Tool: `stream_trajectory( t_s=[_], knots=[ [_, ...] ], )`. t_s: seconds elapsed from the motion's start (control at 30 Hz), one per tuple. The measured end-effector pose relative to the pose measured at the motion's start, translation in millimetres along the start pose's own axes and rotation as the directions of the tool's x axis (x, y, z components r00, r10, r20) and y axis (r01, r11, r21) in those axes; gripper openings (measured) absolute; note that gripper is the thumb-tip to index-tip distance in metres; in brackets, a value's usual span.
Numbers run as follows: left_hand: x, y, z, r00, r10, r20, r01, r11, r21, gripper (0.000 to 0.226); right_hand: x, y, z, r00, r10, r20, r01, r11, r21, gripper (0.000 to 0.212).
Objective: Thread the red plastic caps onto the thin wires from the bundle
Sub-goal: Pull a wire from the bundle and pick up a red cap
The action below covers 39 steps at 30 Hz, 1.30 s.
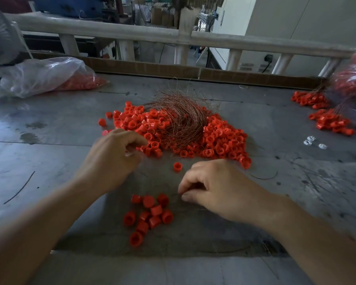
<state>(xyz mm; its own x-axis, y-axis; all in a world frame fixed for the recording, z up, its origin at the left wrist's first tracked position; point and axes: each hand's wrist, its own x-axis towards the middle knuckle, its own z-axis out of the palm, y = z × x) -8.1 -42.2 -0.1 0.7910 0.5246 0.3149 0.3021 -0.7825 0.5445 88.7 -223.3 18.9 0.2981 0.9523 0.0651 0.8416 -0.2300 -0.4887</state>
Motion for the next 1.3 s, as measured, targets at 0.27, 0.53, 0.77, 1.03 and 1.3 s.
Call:
stream_trajectory(
  t_s=[0.27, 0.53, 0.77, 1.03, 1.3],
  knots=[
    [13, -7, 7, 0.997, 0.054, 0.059, -0.060, 0.993, 0.105, 0.026, 1, -2, 1, 0.999, 0.039, -0.009, -0.038, 0.998, 0.043, 0.013],
    [10, -9, 1, 1.000, 0.017, 0.024, -0.019, 0.997, 0.075, 0.012, -1, 0, -13, 0.998, 0.061, -0.001, -0.059, 0.969, 0.239, 0.039],
    [-1, 10, -3, 0.998, 0.037, -0.056, -0.042, 0.996, -0.081, 0.019, -3, 2, -13, 0.999, 0.038, -0.008, -0.037, 0.996, 0.076, 0.002],
    [-6, 18, 7, 0.971, 0.233, 0.060, -0.223, 0.965, -0.139, 0.019, -1, 5, -10, 0.993, 0.088, 0.075, -0.087, 0.996, -0.017, 0.012],
    [1, 20, 19, 0.972, 0.222, 0.081, -0.219, 0.975, -0.042, 0.023, -2, 5, -13, 0.994, 0.084, -0.073, -0.079, 0.994, 0.070, 0.028]
  ],
)
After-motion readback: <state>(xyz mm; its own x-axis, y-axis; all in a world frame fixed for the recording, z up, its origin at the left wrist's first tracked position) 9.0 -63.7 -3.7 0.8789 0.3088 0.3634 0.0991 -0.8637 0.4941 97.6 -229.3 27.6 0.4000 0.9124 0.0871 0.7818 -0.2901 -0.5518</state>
